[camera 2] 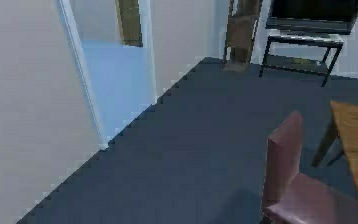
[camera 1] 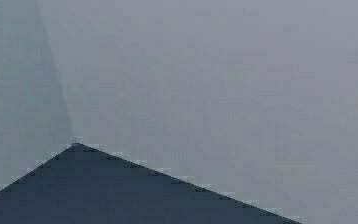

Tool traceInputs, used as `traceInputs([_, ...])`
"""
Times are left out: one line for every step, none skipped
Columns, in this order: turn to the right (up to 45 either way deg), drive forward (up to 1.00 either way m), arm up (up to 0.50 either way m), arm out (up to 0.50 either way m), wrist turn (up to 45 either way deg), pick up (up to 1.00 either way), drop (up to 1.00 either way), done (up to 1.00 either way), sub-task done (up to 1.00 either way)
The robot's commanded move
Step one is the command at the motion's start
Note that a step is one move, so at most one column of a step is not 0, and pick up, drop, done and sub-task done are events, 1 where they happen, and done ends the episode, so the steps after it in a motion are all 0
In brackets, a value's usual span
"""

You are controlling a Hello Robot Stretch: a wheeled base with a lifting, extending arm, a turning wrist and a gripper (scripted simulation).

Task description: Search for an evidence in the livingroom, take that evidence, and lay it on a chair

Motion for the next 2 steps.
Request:
traceInputs([45.0,0.00,0.00,0.00,0.0,0.00,0.00,0.00,0.00])
traceInputs([30.0,0.00,0.00,0.00,0.0,0.00,0.00,0.00,0.00])
